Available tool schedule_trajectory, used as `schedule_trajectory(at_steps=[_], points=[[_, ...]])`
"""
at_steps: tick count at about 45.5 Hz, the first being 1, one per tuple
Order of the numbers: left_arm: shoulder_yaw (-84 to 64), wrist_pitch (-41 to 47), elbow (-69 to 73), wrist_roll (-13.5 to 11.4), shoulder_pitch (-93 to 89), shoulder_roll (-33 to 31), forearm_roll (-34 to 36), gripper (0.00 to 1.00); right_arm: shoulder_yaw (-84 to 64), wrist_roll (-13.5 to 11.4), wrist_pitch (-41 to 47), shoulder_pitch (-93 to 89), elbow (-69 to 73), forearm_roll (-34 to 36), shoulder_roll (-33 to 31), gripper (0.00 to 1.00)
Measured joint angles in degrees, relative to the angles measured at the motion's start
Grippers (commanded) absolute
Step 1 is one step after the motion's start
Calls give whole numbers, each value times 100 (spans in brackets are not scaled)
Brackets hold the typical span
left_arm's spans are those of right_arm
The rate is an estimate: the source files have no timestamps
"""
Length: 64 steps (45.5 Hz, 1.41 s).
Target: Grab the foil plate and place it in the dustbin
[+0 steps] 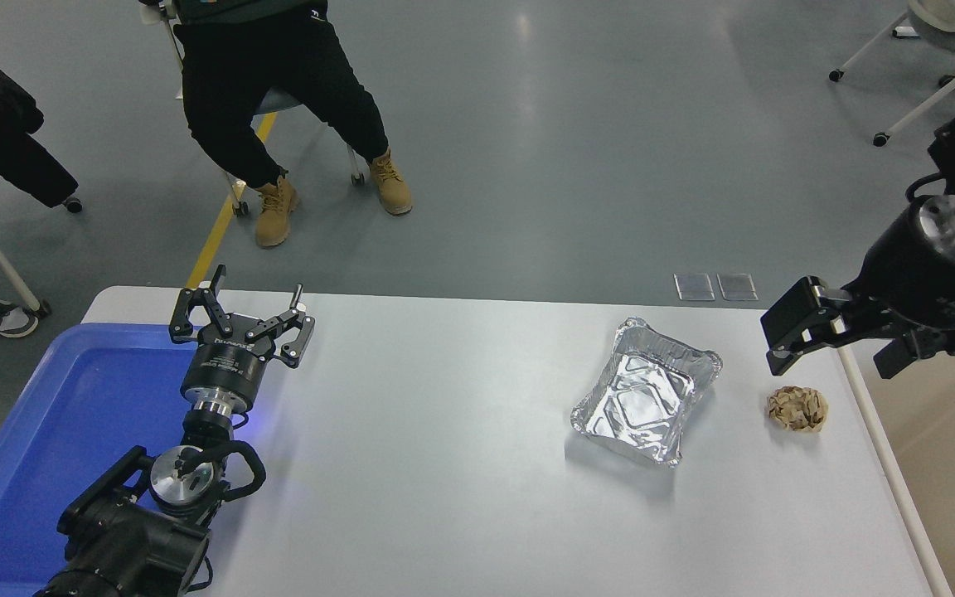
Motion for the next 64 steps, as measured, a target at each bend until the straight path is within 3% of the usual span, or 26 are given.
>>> schedule_trajectory(at_steps=[37,54,64], points=[[0,0,0,-3,0,0,0,99,381,0,-70,-349,-411,-281,-182,100],[0,-1,0,-2,0,1,1,99,957,1,-795,-1789,-1519,-690,-148,100],[0,-1,0,-2,0,0,0,99,1330,-34,-1379,-2895,-2339,-792,270,100]])
